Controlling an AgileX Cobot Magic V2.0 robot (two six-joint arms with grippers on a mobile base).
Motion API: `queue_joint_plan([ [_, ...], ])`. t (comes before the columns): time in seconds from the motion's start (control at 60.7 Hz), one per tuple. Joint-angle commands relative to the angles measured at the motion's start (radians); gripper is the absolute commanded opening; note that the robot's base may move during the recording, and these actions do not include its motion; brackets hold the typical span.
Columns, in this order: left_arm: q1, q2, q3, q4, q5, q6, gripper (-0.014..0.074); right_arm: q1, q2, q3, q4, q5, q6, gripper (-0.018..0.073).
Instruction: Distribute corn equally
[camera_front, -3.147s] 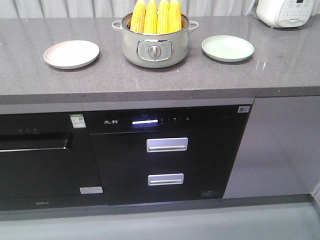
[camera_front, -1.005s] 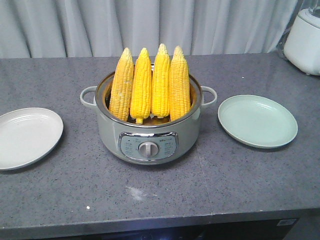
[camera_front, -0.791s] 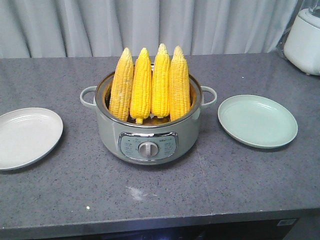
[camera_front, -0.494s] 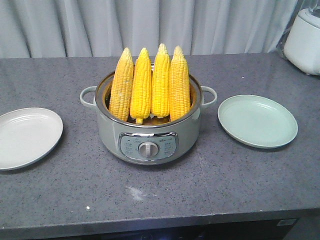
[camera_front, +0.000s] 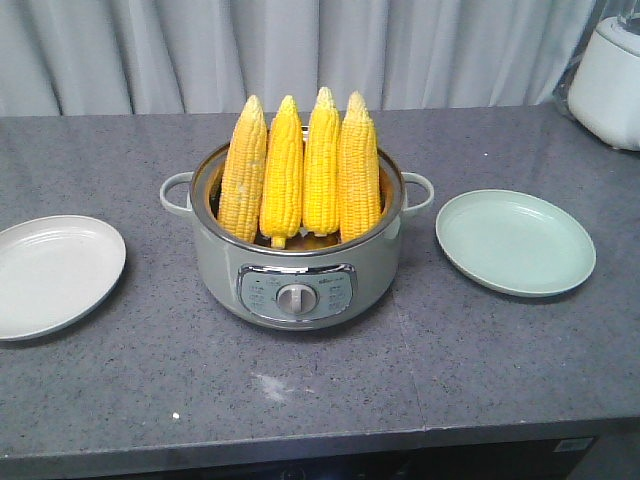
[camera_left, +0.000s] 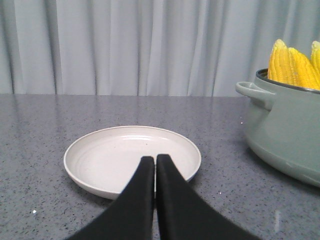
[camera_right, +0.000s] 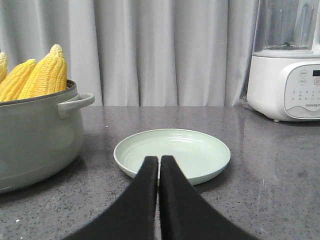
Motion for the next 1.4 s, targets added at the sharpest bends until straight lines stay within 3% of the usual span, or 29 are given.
queue_joint_plan([
  [0.0, -0.001, -0.016, -0.023, -0.003, -0.087, -0.008, -0.0007, -0.007, -0.005, -0.024, -0.008, -0.069, -0.003, -0.0002],
  [0.132, -0.001, 0.009, -0.137, -0.003, -0.067, -0.013, -0.0007, -0.007, 0.044, -0.171, -0.008, 0.031, -0.003, -0.0002],
  [0.264, -0.001, 0.137, -0.326, -0.003, 0.021, -0.014, -0.0007, -0.007, 0.212, -0.410, -0.014, 0.246, -0.011, -0.0002],
  [0.511, -0.001, 0.524, -0.780, -0.003, 0.416, -0.014, -0.0007, -0.007, 0.636, -0.893, -0.014, 0.681, -0.069, -0.0002],
  [0.626, -0.001, 0.677, -0.975, -0.003, 0.618, -0.014, -0.0007, -0.007, 0.792, -1.051, -0.013, 0.783, -0.090, -0.0002],
  [0.774, -0.001, 0.832, -1.131, -0.003, 0.778, -0.012, -0.0007, -0.007, 0.918, -1.150, -0.010, 0.828, -0.090, -0.0002],
  [1.12, -0.001, 0.937, -1.161, -0.003, 0.783, -0.012, -0.0003, -0.007, 1.006, -1.152, -0.010, 0.827, -0.090, 0.0043],
  [1.269, -0.001, 0.942, -1.161, -0.002, 0.785, -0.012, 0.0045, -0.007, 1.006, -1.152, -0.010, 0.838, -0.090, 0.0197],
  [1.384, -0.001, 0.942, -1.161, 0.000, 0.785, -0.012, 0.0158, -0.007, 1.006, -1.152, -0.010, 0.840, -0.090, 0.0367],
])
